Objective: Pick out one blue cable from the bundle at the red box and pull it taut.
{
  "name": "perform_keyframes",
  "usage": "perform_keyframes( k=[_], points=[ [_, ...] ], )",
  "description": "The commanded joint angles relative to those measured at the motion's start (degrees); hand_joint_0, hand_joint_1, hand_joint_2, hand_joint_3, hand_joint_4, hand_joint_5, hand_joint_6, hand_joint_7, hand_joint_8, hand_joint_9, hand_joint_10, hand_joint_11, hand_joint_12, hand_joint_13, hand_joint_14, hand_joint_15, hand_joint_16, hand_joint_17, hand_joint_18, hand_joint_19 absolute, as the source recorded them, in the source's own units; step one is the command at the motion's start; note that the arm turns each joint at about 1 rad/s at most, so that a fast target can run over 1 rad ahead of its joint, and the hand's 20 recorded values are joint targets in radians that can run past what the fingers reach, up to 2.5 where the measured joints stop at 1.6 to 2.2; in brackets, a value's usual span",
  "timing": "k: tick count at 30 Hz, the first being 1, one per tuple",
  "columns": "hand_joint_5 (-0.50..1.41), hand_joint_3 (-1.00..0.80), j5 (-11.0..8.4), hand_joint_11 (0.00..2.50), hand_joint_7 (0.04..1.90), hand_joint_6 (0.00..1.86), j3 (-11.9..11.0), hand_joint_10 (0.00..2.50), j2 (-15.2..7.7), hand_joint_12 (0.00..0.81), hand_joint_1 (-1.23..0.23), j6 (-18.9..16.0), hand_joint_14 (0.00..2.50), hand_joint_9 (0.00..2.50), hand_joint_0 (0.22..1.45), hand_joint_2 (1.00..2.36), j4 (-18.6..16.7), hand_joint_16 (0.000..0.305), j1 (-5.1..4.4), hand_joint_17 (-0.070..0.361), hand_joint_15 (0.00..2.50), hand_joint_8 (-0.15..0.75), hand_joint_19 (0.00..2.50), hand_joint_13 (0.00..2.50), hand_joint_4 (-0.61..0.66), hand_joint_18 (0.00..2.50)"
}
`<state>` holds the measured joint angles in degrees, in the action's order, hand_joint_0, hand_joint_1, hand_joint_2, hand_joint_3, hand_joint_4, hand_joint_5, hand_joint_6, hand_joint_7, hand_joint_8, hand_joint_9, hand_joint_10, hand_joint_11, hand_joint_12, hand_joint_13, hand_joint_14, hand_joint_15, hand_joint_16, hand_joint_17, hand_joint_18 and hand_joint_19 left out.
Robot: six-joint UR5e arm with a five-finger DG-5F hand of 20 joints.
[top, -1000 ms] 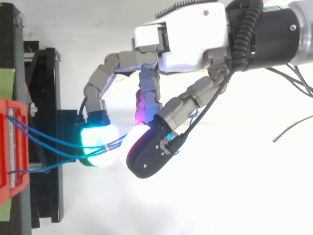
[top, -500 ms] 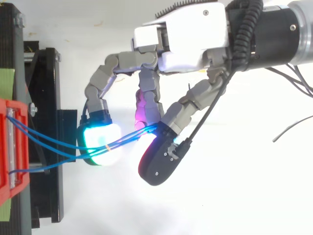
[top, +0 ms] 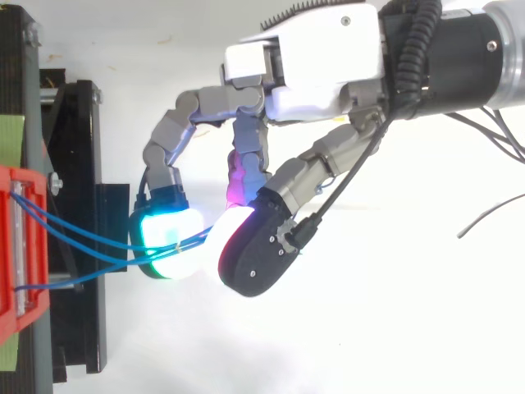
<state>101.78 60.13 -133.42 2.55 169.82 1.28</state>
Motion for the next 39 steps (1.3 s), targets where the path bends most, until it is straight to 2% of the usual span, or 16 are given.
perform_keyframes(
  k=[1, 5, 10, 17, 22, 25, 29, 30, 34, 39],
  points=[
    [-0.04, -0.5, 0.0, 0.76, 0.81, 0.9, -0.01, 0.03, 0.0, 0.354, -0.63, 0.0, 0.02, 1.58, 0.51, 1.0, -0.01, 0.041, -0.05, 0.093, 0.46, 0.274, 0.56, 1.22, -0.05, 1.04],
    [-0.04, -0.49, 0.0, 0.77, 0.83, 0.9, -0.01, 0.03, 0.0, 0.336, -0.65, 0.0, 0.02, 1.57, 0.57, 1.0, -0.19, 0.038, -0.05, 0.085, 0.48, 0.257, 0.6, 1.21, -0.08, 1.01],
    [-0.04, -0.31, 0.17, 0.79, 0.85, 0.9, -0.01, 0.03, 0.0, 0.342, -0.74, 0.0, 0.02, 1.61, 0.58, 1.02, -0.01, 0.038, 0.03, 0.085, 0.48, 0.258, 0.6, 1.23, -0.09, 1.02],
    [-0.03, -0.19, 0.44, 0.77, 0.87, 0.91, -0.01, 0.03, 0.0, 0.342, -0.81, 0.09, 0.02, 1.59, 0.58, 1.02, -0.01, 0.039, 0.12, 0.087, 0.49, 0.257, 0.6, 1.24, -0.11, 1.03],
    [-0.03, -0.12, 0.44, 0.73, 0.84, 0.92, -0.01, 0.03, 0.0, 0.386, -0.84, 0.09, 0.02, 1.55, 0.57, 1.02, -0.19, 0.048, 0.12, 0.109, 0.46, 0.279, 0.54, 1.26, -0.11, 1.11],
    [-0.04, -0.11, 0.44, 0.73, 0.8, 0.93, -0.01, 0.03, 0.0, 0.394, -0.84, 0.0, 0.02, 1.51, 0.57, 1.02, -0.19, 0.051, 0.12, 0.115, 0.45, 0.294, 0.54, 1.21, -0.06, 1.09],
    [-0.08, -0.17, 0.44, 0.75, 0.73, 0.94, -0.1, 0.03, 0.0, 0.382, -0.83, 0.0, 0.02, 1.41, 0.62, 1.01, -0.19, 0.047, 0.12, 0.106, 0.46, 0.284, 0.55, 1.16, -0.01, 1.02],
    [-0.09, -0.23, 0.44, 0.77, 0.72, 0.94, -0.01, 0.03, 0.0, 0.359, -0.82, 0.0, 0.02, 1.38, 0.62, 1.02, -0.19, 0.042, 0.12, 0.095, 0.47, 0.266, 0.59, 1.13, -0.01, 0.97],
    [-0.09, -0.44, 0.44, 0.77, 0.7, 0.94, -0.1, 0.03, 0.0, 0.35, -0.75, 0.0, 0.02, 1.38, 0.6, 1.0, -0.01, 0.041, 0.12, 0.091, 0.47, 0.26, 0.59, 1.12, 0.01, 0.95],
    [-0.08, -0.5, 0.44, 0.77, 0.73, 0.93, -0.1, 0.03, 0.0, 0.357, -0.62, 0.0, 0.02, 1.42, 0.56, 1.0, 0.08, 0.042, 0.12, 0.095, 0.48, 0.276, 0.6, 1.13, 0.01, 0.96]
  ],
)
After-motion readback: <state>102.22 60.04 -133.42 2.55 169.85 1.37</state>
